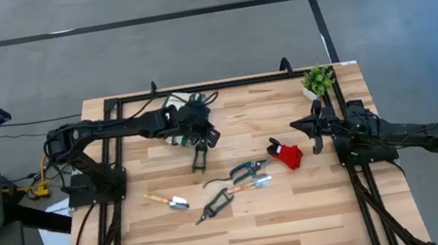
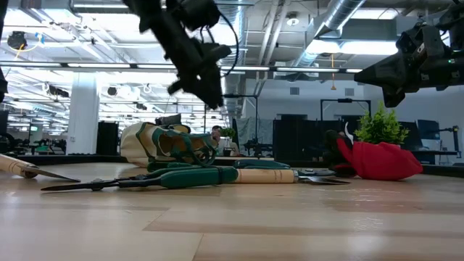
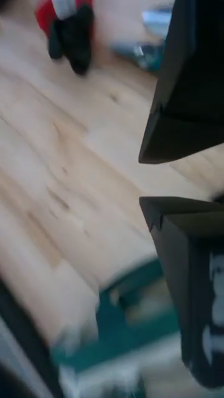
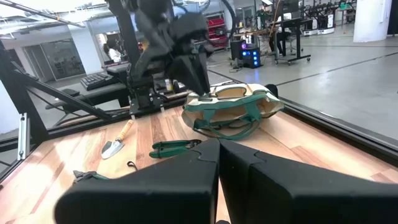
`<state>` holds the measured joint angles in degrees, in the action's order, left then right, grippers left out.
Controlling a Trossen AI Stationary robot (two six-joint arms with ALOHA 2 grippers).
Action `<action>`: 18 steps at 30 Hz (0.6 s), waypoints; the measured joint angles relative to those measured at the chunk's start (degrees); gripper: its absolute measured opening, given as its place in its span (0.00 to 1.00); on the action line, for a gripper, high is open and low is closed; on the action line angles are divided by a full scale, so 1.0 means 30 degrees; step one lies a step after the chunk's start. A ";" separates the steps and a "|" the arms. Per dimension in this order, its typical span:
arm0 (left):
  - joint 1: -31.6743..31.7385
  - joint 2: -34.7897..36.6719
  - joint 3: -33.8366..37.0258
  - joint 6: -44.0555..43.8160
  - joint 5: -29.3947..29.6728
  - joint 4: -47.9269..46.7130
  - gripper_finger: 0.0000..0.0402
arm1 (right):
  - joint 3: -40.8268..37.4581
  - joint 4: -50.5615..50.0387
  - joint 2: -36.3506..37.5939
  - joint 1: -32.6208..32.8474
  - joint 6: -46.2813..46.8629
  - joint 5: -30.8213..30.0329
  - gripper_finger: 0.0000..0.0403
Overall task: Pick & Place Garden tools in Gardening bag
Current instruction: Prepare the brown gardening bag
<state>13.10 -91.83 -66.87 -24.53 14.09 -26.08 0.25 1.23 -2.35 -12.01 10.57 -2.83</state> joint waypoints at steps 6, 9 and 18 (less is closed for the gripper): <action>0.0869 -0.0118 -0.2073 -0.0348 0.0326 -0.4630 0.11 | 0.0001 0.0000 0.0000 0.0000 0.0006 0.0000 0.00; 0.0856 -0.0697 -0.2292 -0.0323 0.0065 -0.5450 0.09 | 0.0002 -0.0005 0.0000 0.0000 0.0004 0.0000 0.00; -0.0431 -0.4737 -0.5021 0.3310 -0.0127 -0.7303 0.04 | 0.0002 -0.0007 -0.0015 0.0000 -0.0001 0.0006 0.00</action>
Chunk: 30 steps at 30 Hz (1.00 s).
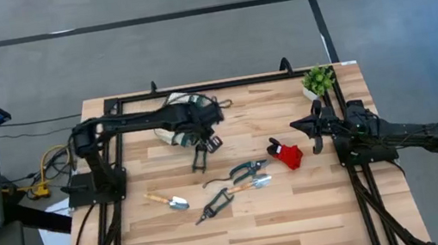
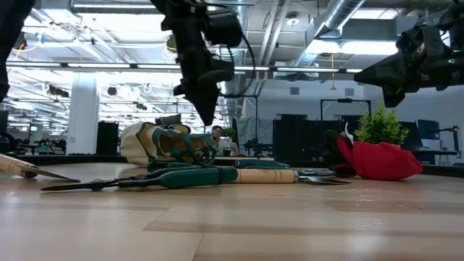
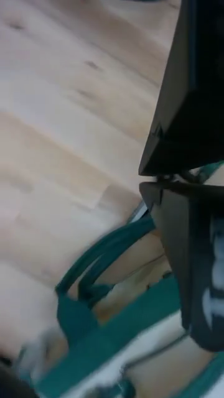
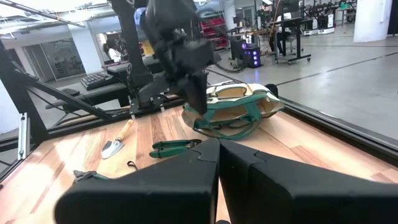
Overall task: Pick & Place Garden tools in Gardening bag
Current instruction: Prepare the brown gardening bag
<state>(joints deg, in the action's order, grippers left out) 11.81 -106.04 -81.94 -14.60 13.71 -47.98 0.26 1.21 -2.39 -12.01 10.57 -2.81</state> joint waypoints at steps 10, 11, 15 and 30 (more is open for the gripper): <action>-0.1160 -0.0939 -0.0801 0.5545 0.3274 -0.1488 0.04 | 0.0000 -0.0107 -0.0007 0.0015 0.0007 0.0560 0.00; -0.1237 -0.0878 -0.0792 0.6446 0.3277 -0.1541 0.05 | 0.0003 -0.0109 -0.0007 0.0015 0.0007 0.0568 0.00; -0.1669 -0.0763 -0.0802 1.0281 0.3288 -0.1506 0.10 | -0.0002 -0.0109 -0.0007 0.0015 0.0007 0.0569 0.00; -0.2015 -0.0781 0.0813 1.7591 0.3295 -0.1200 0.24 | -0.0001 -0.0153 -0.0007 0.0015 0.0015 0.0948 0.00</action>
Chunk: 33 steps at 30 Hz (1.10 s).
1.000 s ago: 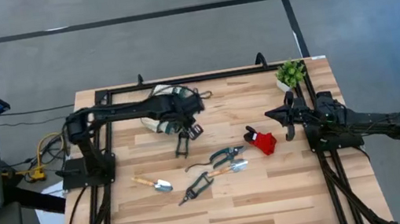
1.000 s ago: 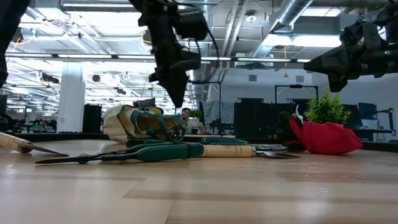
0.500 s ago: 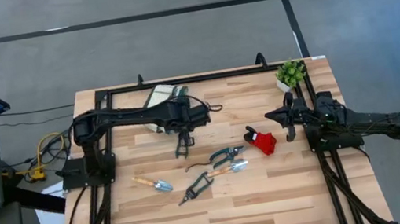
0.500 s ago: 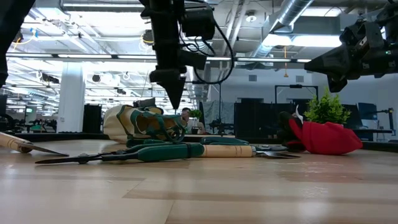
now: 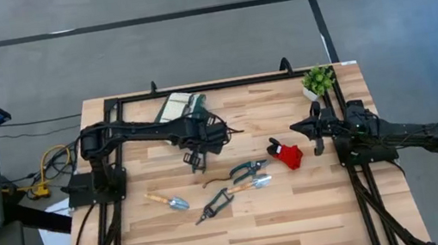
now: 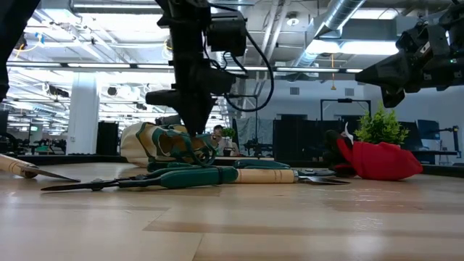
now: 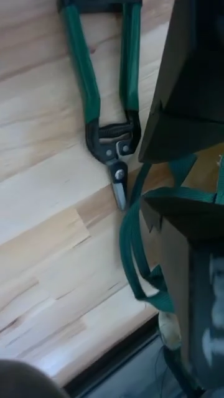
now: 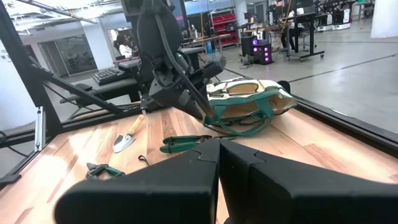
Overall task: Pick & Place Garden tools in Gardening bag
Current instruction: Prepare the brown gardening bag
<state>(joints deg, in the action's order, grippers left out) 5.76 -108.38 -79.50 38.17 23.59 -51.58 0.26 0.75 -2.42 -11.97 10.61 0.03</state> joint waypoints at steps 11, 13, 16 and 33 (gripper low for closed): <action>0.0320 0.0000 0.1550 -0.0007 0.0044 0.2316 0.53 | 0.0006 -0.0007 0.0000 0.0000 -0.0001 0.0000 0.00; 0.0511 0.0000 0.1896 -0.0222 0.0489 0.2867 0.56 | 0.0000 -0.0007 0.0000 0.0000 -0.0001 0.0000 0.00; 0.0862 0.0000 0.2118 -0.0360 0.1298 0.3127 0.57 | 0.0006 -0.0007 0.0000 0.0000 -0.0007 0.0000 0.00; 0.1382 -0.0694 0.2476 -0.0391 0.1188 0.3686 0.46 | 0.0005 -0.0021 -0.0071 0.0000 -0.0007 -0.0007 0.00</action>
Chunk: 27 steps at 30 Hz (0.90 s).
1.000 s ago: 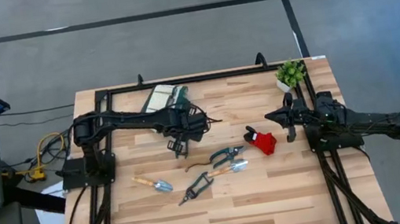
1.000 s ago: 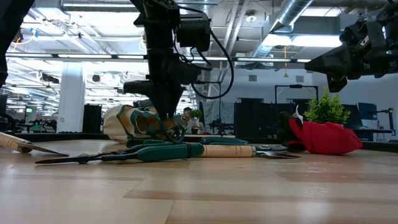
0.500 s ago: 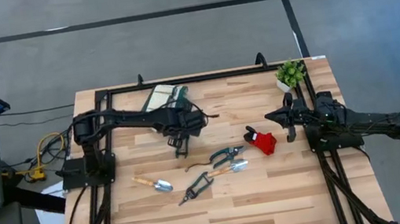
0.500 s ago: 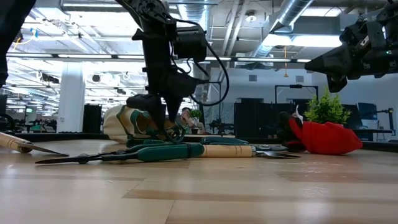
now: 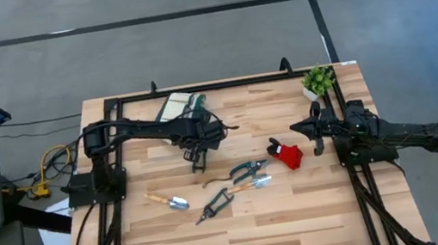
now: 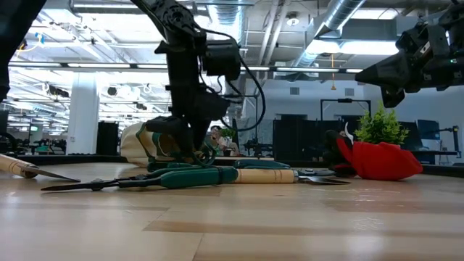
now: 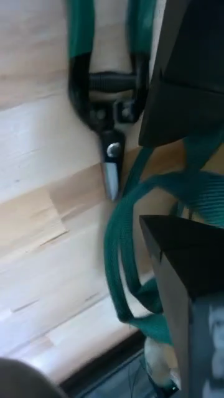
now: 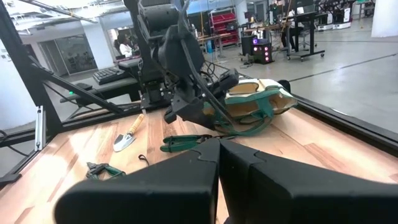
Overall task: Pick & Place Garden tools in Gardening bag
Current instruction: Prepare the brown gardening bag
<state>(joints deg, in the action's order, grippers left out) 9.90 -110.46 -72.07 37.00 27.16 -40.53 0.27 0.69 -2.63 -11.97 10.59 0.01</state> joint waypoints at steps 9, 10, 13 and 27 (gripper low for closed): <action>0.0629 0.0089 0.1158 -0.0549 0.2120 0.0359 0.46 | 0.0001 -0.0001 -0.0264 0.0000 0.0000 0.0000 0.00; 0.0692 0.0089 0.1158 -0.0757 0.2124 0.0358 0.46 | -0.0005 0.0005 -0.0231 0.0000 0.0000 0.0000 0.00; 0.0839 0.0089 0.1158 -0.1248 0.2113 0.0393 0.46 | 0.0001 -0.0001 -0.0245 0.0000 0.0000 0.0000 0.00; 0.0726 0.0089 0.1158 -0.4111 0.2098 0.0566 0.07 | -0.0001 -0.0001 -0.0249 0.0000 -0.0146 0.0000 0.00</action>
<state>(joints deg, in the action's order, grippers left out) 12.08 -110.19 -68.60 24.67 33.45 -38.83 0.27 0.69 -3.38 -11.97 10.15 0.01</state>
